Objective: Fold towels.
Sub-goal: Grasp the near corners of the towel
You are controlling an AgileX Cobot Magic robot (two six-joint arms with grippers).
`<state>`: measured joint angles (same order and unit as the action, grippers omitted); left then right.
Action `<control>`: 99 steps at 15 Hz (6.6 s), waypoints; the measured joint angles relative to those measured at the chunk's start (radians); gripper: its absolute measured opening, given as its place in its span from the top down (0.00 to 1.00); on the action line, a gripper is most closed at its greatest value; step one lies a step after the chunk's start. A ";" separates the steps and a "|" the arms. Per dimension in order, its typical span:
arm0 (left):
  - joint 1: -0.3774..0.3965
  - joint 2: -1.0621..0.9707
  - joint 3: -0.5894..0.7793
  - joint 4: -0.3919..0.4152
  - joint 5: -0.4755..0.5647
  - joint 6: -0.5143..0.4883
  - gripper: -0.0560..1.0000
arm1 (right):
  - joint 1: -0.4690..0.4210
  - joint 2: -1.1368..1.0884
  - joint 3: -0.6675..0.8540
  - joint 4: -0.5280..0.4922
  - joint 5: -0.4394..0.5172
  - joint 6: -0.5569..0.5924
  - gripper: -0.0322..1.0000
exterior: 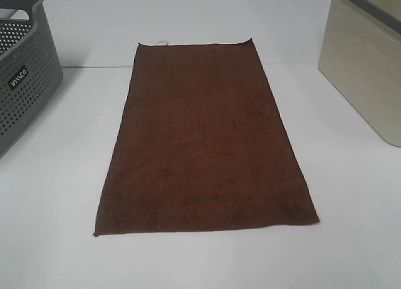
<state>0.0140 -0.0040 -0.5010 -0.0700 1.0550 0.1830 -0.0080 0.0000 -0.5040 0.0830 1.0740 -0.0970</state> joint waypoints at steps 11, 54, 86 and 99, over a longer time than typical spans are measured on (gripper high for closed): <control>0.000 0.000 0.000 0.000 0.000 0.000 0.21 | 0.000 0.000 0.000 0.000 0.000 0.000 0.15; 0.000 0.000 0.000 0.000 0.000 0.000 0.21 | 0.000 0.000 0.000 0.000 0.000 0.000 0.15; -0.014 1.826 -0.137 -1.396 -0.425 0.960 0.23 | 0.000 1.717 -0.204 0.848 -0.490 -0.583 0.17; -0.186 2.046 -0.322 -1.446 -0.458 0.966 0.88 | 0.116 1.936 -0.311 0.922 -0.565 -0.646 0.82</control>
<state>-0.1720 2.0420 -0.8230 -1.5160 0.5970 1.1490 0.1080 1.9360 -0.8150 1.0050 0.5090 -0.7430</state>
